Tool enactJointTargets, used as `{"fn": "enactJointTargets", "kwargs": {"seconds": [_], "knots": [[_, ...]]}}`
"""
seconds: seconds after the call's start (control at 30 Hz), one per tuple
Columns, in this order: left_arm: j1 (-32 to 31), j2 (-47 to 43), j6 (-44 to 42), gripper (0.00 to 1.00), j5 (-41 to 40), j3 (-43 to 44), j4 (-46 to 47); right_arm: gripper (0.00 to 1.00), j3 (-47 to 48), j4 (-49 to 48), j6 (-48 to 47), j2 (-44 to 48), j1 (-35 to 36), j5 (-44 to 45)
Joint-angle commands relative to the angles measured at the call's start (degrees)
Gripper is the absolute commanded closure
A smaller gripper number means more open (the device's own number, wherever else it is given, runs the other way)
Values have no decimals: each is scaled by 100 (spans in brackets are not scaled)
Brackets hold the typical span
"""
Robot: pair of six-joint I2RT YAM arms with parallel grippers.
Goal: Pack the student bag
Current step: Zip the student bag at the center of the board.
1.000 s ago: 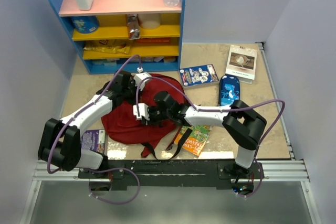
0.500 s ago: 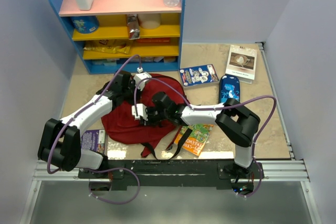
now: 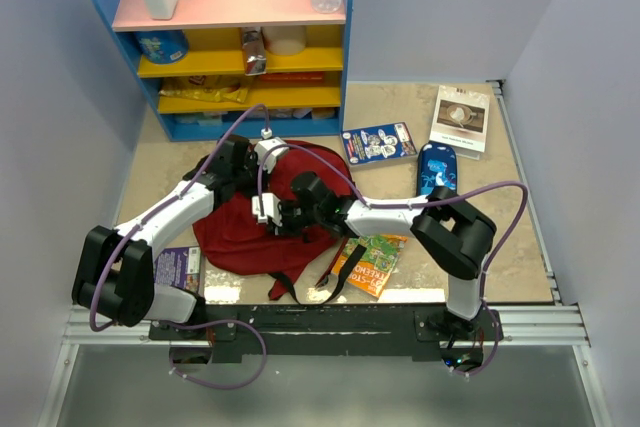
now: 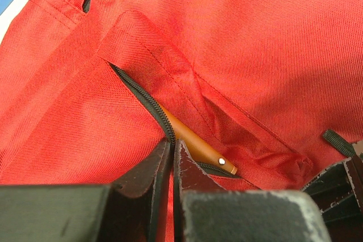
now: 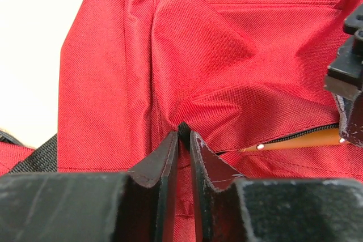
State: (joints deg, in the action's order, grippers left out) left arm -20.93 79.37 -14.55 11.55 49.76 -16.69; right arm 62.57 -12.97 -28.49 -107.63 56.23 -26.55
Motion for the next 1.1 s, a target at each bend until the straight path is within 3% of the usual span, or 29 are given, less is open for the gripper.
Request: {"fn": "enactJointTargets", "kwargs": {"seconds": [0.0, 0.57, 0.67, 0.87, 0.97, 1.07], "knots": [[1, -168, -48, 90, 190, -107, 131, 84, 221, -294, 72, 6, -77, -158], [10, -194, -40, 90, 234, -54, 60, 82, 300, -557, 397, -188, -305, -580], [10, -212, -75, 76, 216, 7, -27, 85, 265, -627, 476, -249, -305, -597], [45, -510, -443, 26, 382, 297, -711, 86, 116, -759, 669, -214, -305, -642], [142, -896, -1057, 15, 962, 315, -1467, 86, -16, -900, 801, -153, -367, -536], [142, -1265, -1637, 14, 1253, 123, -2092, 87, -69, -1023, 1064, -152, -490, -483]]}}
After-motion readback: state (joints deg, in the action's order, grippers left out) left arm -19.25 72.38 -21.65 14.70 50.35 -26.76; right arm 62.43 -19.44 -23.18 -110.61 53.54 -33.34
